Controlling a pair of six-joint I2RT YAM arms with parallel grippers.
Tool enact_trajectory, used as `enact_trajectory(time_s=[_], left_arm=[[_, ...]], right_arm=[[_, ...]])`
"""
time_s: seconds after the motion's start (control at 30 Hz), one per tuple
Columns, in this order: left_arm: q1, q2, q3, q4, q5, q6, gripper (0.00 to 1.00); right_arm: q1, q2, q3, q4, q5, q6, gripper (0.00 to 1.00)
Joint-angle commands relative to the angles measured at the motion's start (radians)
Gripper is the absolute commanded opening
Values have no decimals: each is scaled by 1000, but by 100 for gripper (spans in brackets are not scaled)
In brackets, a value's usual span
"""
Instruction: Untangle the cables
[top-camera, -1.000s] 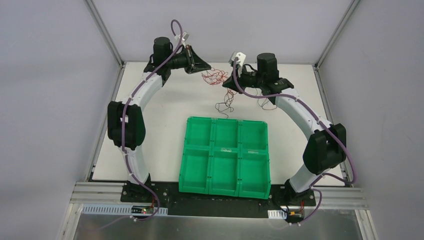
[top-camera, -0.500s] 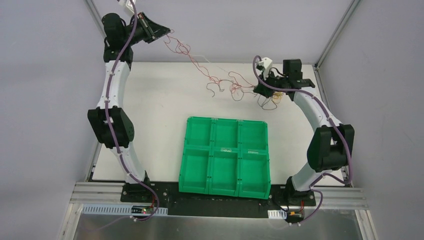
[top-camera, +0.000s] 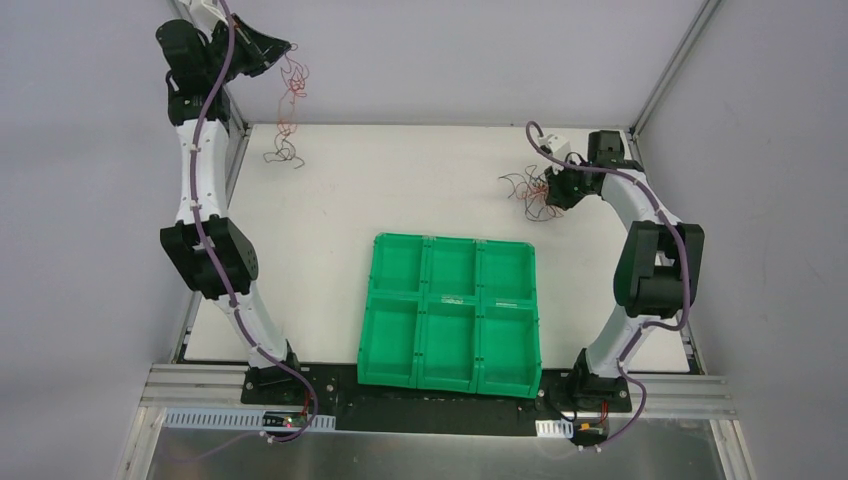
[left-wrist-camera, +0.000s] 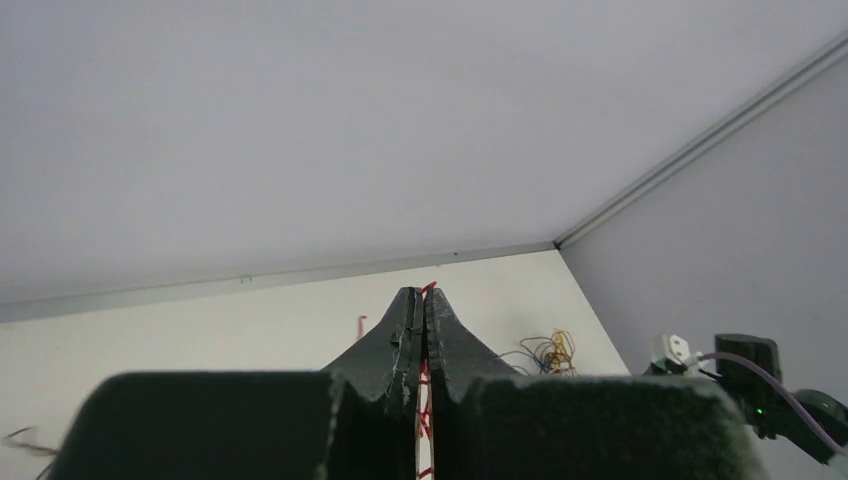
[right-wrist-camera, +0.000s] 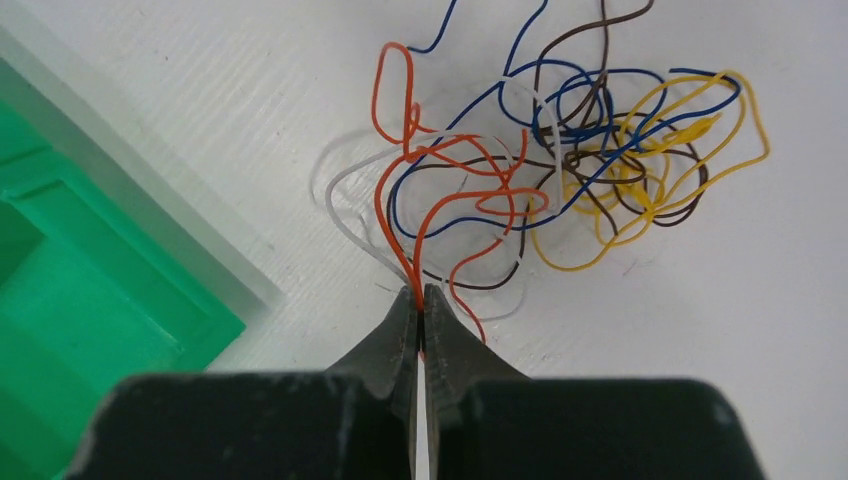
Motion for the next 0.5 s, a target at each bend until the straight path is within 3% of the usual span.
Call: enact_trajectory(time_s=[0.0, 0.13, 0.2, 0.3, 0.47], left_arm=[[-25, -25, 6, 148, 158, -136, 0], [-97, -53, -30, 214, 224, -180, 0], [-130, -58, -24, 220, 223, -195, 0], [-182, -56, 2, 217, 214, -221, 0], [-287, -50, 26, 223, 193, -262, 0]], right_arm=[[15, 11, 101, -100, -40, -5, 2], [68, 10, 179, -80, -119, 122, 51], [105, 1, 208, -31, -144, 211, 70], [148, -31, 226, 102, -199, 392, 87], [261, -72, 212, 496, -241, 727, 93]])
